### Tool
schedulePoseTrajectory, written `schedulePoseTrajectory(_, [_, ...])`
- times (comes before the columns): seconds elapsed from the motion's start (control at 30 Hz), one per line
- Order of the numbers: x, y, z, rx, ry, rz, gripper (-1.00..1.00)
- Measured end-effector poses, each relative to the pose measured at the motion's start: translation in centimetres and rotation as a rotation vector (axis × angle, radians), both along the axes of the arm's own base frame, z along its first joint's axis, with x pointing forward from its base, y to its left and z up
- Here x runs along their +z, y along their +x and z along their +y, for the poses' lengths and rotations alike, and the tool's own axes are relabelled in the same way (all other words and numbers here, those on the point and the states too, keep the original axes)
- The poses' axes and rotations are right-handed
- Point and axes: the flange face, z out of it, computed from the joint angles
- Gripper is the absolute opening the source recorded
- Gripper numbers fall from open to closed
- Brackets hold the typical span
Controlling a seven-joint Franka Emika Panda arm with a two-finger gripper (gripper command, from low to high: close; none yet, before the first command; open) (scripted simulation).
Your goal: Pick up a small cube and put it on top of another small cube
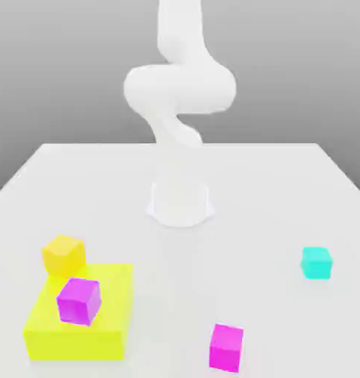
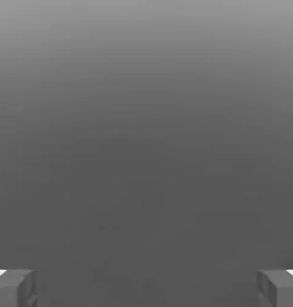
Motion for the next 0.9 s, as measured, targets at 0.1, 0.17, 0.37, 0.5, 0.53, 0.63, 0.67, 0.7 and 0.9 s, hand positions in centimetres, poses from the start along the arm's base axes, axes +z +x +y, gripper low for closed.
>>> schedulePoseTrajectory(0.1, [-5.3, 3.8, 0.9, -0.036, -0.003, 0.088, 0.0])
schedulePoseTrajectory(0.17, [-8.8, 5.8, 1.3, -0.058, -0.004, 0.145, 0.0])
schedulePoseTrajectory(0.37, [-20.2, 9.9, 2.6, -0.112, 0.004, 0.31, 0.0])
schedulePoseTrajectory(0.5, [-28.0, 10.9, 3.4, -0.141, 0.019, 0.42, 0.0])
schedulePoseTrajectory(0.53, [-29.9, 11.0, 3.7, -0.148, 0.024, 0.447, 0.0])
schedulePoseTrajectory(0.63, [-35.7, 10.7, 4.6, -0.164, 0.042, 0.529, 0.0])
schedulePoseTrajectory(0.67, [-37.5, 10.4, 4.9, -0.169, 0.049, 0.557, 0.0])
schedulePoseTrajectory(0.7, [-39.4, 10.1, 5.1, -0.175, 0.057, 0.584, 0.0])
schedulePoseTrajectory(0.9, [-49.0, 7.8, 6.7, -0.204, 0.106, 0.714, 0.0])
